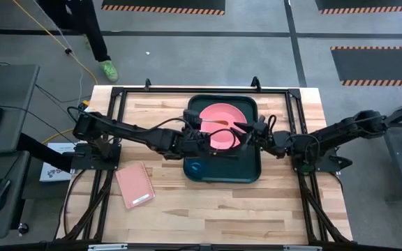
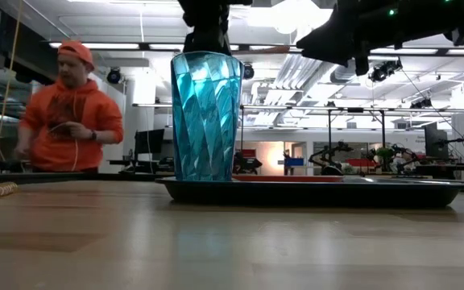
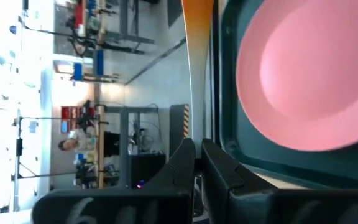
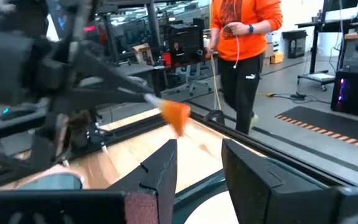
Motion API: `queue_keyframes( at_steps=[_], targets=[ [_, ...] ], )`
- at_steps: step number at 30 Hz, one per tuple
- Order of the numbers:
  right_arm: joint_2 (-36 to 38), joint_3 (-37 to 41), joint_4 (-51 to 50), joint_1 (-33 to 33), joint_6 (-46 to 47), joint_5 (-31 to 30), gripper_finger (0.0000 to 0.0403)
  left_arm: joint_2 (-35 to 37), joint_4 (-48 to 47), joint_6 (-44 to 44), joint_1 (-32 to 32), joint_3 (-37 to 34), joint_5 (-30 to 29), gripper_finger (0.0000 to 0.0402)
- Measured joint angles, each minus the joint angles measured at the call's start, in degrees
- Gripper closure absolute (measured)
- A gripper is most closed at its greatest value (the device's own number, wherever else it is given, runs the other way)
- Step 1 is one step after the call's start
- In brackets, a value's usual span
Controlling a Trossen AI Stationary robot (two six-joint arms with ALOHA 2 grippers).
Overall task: Pick and place plate/cup/fork/spoon on tray
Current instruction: Put the orange fork on the black table tray to the bottom of the black spoon
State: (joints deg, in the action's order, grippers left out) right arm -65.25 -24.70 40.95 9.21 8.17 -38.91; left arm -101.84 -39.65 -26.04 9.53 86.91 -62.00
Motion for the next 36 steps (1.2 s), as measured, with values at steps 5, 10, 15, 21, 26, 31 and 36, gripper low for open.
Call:
queue_keyframes(
  at_steps=[5, 10, 15, 21, 26, 31, 36],
  targets=[
    [0.0, 0.0, 0.6, -2.74, 1.12, 4.95, 0.0284, 0.04, 1.87, -3.72, -0.02, 0.0, 2.02, 0.04],
    [0.0, -0.01, 1.08, -3.25, 1.82, 10.93, 0.0284, 0.07, 1.72, -3.68, -1.42, 0.0, 3.32, 0.04],
    [0.0, 0.0, 1.94, -3.23, 0.86, 9.68, 0.0284, 0.07, 2.21, -3.7, -1.72, 0.0, 5.25, 0.04],
    [0.0, -0.01, 2.23, -3.23, 0.91, 10.24, 0.0284, 0.07, 2.24, -3.88, -1.65, 0.0, 4.15, 0.0401],
    [0.0, -0.01, 2.9, -3.25, 0.94, 10.24, 0.0284, 0.07, 2.06, -3.65, -1.63, 0.0, 3.19, 0.0401],
    [0.22, -0.01, 4.09, -2.91, 0.84, 10.4, 0.0284, 0.04, 1.78, -3.6, -1.65, 0.0, 2.41, 0.0401],
    [0.22, -0.01, 3.97, -2.79, 0.87, 10.35, 0.0284, 0.04, -0.3, -2.54, -1.66, 0.0, 0.99, 0.0401]
  ],
)
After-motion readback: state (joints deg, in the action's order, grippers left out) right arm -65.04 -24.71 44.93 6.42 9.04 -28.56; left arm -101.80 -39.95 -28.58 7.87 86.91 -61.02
